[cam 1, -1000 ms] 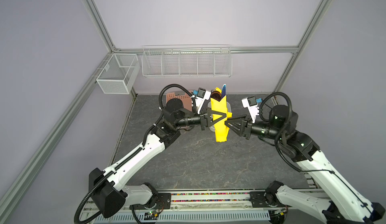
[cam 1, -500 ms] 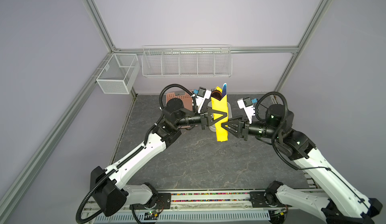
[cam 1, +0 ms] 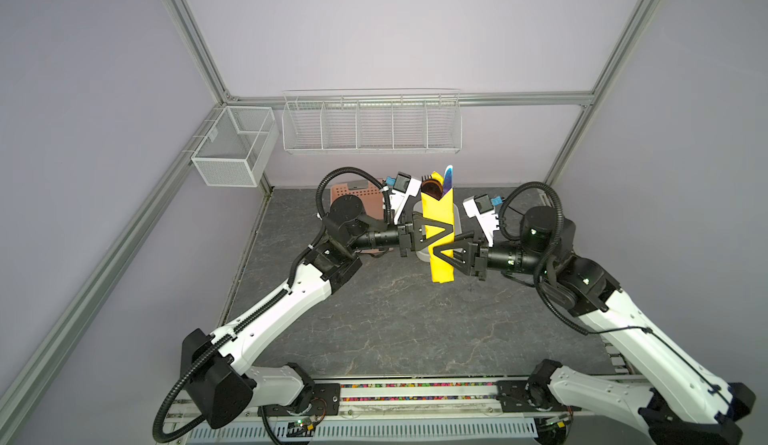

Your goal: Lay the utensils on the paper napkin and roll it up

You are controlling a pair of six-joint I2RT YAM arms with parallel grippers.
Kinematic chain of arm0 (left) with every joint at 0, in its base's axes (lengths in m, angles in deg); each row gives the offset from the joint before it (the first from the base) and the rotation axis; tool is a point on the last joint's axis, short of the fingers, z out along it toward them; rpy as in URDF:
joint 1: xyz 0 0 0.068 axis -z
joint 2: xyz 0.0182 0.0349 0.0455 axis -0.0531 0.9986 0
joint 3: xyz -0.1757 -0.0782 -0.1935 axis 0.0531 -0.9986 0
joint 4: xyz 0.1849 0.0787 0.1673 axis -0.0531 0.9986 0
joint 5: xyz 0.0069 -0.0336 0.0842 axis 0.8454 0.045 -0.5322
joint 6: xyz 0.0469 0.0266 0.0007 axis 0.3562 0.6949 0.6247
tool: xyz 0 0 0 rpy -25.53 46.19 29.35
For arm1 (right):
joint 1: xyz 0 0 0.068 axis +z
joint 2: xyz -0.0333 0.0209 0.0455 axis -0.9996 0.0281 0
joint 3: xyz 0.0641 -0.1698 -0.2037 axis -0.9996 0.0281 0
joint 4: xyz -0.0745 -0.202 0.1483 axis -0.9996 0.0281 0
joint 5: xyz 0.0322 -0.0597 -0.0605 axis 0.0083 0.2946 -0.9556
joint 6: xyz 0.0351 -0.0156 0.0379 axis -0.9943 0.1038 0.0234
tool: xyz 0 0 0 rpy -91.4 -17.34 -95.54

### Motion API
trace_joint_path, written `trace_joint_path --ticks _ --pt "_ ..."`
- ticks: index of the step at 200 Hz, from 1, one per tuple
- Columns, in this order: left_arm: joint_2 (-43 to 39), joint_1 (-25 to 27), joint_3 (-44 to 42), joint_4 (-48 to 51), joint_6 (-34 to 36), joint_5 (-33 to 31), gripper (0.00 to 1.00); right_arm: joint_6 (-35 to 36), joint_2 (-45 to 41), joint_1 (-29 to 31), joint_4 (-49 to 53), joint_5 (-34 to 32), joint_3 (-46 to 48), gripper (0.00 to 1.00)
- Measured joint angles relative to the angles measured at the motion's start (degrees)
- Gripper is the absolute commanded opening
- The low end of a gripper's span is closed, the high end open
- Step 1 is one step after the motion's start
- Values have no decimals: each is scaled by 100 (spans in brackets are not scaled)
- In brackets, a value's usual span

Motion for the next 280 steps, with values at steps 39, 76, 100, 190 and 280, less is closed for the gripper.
trace_joint_path --ticks 39,76,100,190,280 --pt "0 0 0 -61 -15 57 0 -15 2 11 4 -74 0 16" --pt "-33 -4 0 -94 13 83 9 -31 -24 37 -4 -111 0 8" --pt "-175 22 -42 15 120 -184 22 -24 -46 76 -17 -175 0 7" --pt "-879 -4 -254 63 452 -804 63 -24 -424 85 -13 -354 2 7" --pt "-389 396 -144 -354 247 -199 63 -26 -389 111 -361 219 4 6"
